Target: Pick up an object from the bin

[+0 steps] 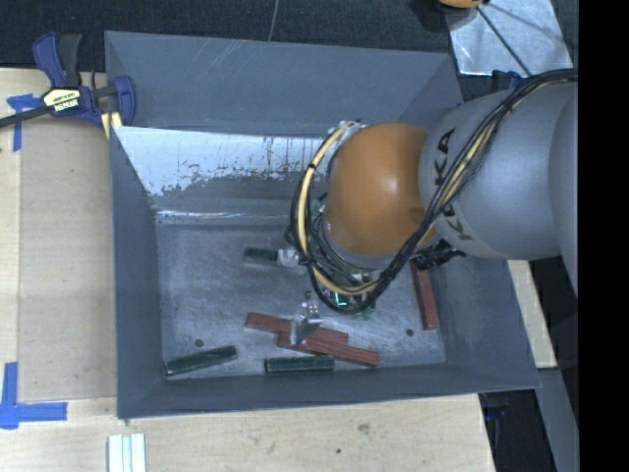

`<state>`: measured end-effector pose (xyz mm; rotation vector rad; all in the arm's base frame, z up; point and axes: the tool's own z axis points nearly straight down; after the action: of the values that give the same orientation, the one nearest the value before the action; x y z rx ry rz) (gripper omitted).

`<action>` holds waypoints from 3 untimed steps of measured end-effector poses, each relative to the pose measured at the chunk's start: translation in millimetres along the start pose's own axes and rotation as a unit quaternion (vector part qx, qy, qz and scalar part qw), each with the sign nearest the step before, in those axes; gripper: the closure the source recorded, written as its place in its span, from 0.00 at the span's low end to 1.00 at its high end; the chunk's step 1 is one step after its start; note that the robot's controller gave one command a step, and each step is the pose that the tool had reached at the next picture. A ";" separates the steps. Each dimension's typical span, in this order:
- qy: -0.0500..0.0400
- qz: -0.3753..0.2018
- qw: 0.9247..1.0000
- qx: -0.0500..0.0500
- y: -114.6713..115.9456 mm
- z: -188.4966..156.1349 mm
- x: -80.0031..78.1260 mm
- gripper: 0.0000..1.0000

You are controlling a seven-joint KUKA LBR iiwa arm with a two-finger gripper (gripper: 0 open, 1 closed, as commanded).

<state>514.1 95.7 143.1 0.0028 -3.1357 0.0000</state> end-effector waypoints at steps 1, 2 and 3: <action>-0.004 0.001 1.000 0.000 -0.3 -4.0 -2.1 0.00; -0.008 0.062 0.998 -0.002 -26.9 67.3 22.6 1.00; -0.008 0.062 0.998 -0.002 -26.9 67.3 22.6 1.00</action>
Offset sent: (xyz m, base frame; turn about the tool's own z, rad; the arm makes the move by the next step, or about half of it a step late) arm -0.0269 -0.0283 -0.0731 0.1256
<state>491.1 68.7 75.9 -0.1923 -3.1460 -0.0068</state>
